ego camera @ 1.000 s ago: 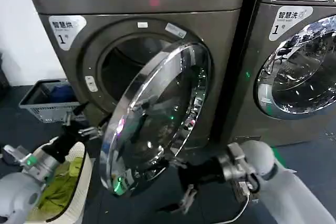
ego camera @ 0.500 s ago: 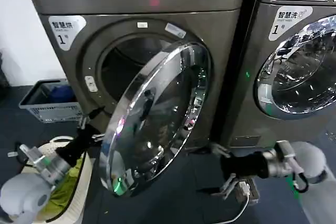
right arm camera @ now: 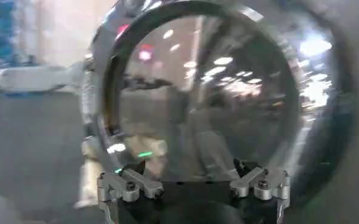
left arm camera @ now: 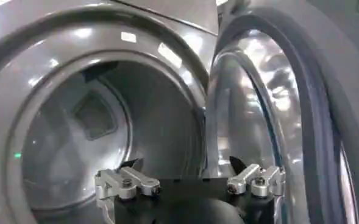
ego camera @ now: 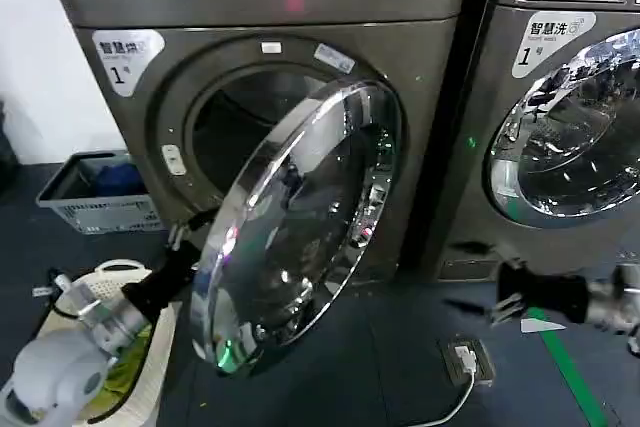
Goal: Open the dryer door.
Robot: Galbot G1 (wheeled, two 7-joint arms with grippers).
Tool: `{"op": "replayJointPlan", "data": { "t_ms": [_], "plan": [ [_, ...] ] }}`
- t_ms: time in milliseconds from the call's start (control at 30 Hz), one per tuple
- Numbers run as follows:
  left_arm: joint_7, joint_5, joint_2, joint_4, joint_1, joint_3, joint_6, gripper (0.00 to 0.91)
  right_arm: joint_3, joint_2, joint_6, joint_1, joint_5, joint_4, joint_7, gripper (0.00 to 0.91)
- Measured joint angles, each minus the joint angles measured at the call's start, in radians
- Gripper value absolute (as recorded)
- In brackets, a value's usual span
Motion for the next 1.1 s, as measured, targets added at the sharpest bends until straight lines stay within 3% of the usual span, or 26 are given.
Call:
{"op": "replayJointPlan", "data": {
  "t_ms": [267,800,1100],
  "plan": [
    [0.027,-0.015,0.018,-0.005,-0.035,0.080,-0.011,0.907,0.245,0.020,0.008,-0.051,0.066,-0.004,0.160,0.907],
    [0.065,-0.093,0.048,0.023,-0.171,0.357,-0.107,0.907,0.484,0.057,-0.029,-0.140,0.198,0.131,0.630,0.907],
    [0.066,-0.075,0.027,0.047,-0.294,0.581,-0.131,0.907,0.600,0.058,-0.026,-0.212,0.196,0.215,0.919,0.907]
  ]
}}
